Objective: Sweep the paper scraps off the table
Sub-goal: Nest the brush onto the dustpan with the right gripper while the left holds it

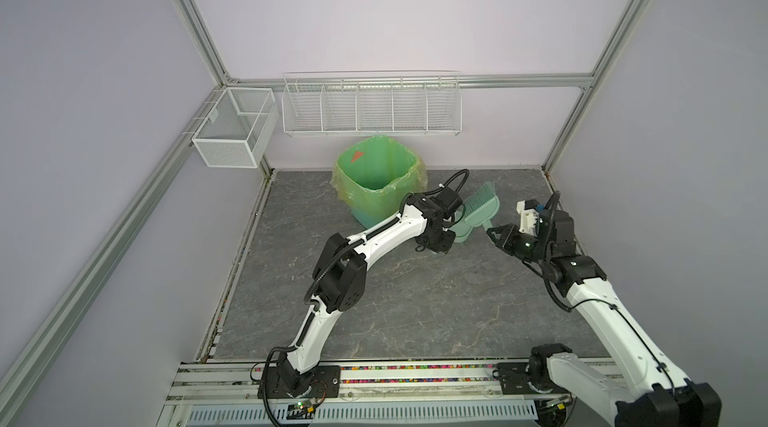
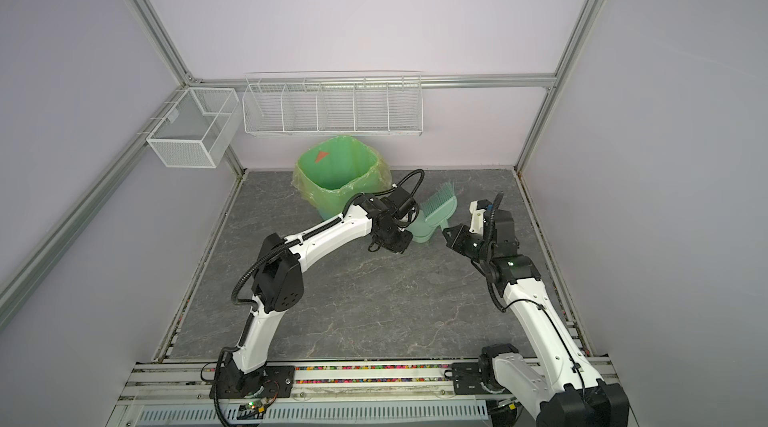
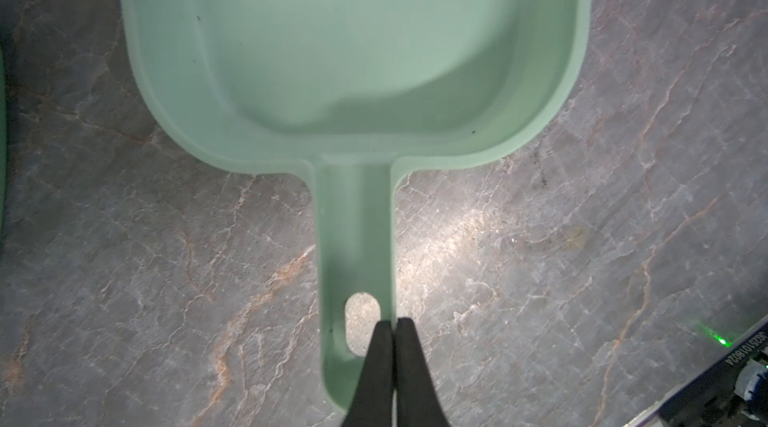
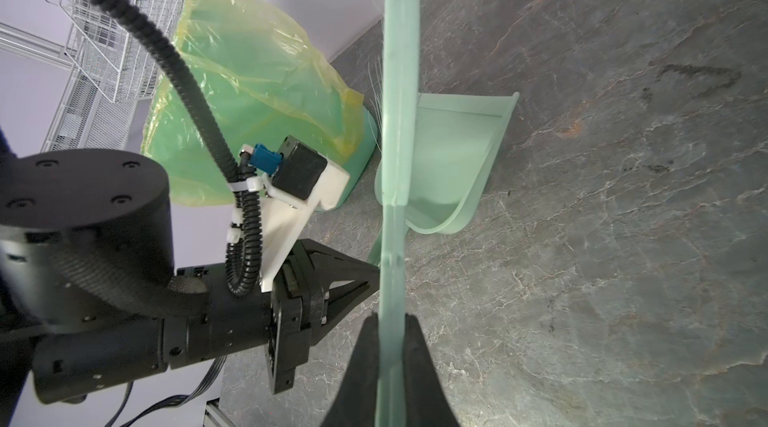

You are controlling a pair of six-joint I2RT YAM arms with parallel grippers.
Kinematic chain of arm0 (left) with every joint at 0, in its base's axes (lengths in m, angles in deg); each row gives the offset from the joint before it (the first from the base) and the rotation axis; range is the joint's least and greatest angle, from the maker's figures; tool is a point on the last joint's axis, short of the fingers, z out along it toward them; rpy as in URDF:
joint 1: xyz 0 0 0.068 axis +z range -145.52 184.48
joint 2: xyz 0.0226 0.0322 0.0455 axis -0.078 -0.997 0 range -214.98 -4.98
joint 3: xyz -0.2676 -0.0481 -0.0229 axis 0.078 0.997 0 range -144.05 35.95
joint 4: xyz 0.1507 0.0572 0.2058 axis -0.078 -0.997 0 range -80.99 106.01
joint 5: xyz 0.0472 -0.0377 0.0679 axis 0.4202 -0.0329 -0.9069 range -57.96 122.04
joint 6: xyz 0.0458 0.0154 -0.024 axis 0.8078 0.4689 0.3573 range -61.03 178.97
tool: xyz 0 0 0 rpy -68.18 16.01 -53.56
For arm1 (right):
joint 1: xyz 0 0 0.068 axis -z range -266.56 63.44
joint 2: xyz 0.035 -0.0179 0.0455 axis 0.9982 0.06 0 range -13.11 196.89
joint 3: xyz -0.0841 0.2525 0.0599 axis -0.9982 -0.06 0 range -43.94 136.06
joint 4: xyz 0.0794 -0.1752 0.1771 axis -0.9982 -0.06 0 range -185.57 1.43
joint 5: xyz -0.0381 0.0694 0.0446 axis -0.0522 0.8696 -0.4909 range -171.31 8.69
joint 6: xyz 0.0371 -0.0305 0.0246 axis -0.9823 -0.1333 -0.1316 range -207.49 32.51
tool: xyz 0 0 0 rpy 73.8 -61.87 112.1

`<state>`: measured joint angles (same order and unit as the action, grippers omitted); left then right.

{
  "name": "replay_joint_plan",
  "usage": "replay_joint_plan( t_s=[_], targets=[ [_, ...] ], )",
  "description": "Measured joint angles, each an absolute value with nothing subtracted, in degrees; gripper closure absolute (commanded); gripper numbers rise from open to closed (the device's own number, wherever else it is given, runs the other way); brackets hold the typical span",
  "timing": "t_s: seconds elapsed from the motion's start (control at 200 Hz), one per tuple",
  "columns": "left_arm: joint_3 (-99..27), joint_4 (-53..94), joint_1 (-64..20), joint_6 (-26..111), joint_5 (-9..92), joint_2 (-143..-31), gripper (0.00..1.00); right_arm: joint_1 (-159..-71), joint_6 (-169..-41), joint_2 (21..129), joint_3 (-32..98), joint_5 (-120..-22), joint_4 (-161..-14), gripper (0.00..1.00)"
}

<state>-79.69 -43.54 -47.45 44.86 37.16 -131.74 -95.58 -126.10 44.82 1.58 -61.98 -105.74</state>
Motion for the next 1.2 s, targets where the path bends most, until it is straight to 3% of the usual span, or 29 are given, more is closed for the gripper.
replay_joint_plan(
  t_s=[0.94, 1.2],
  targets=[
    [-79.7, -38.5, -45.4, 44.9, 34.4, -137.5, 1.0, -102.0, -131.0, 66.5, -3.5, -61.3, -85.4, 0.93],
    [-79.7, -38.3, -45.4, 44.7, 34.3, -137.5, 0.9, -102.0, -131.1, 69.1, -3.8, -60.2, -82.1, 0.79]
  ],
)
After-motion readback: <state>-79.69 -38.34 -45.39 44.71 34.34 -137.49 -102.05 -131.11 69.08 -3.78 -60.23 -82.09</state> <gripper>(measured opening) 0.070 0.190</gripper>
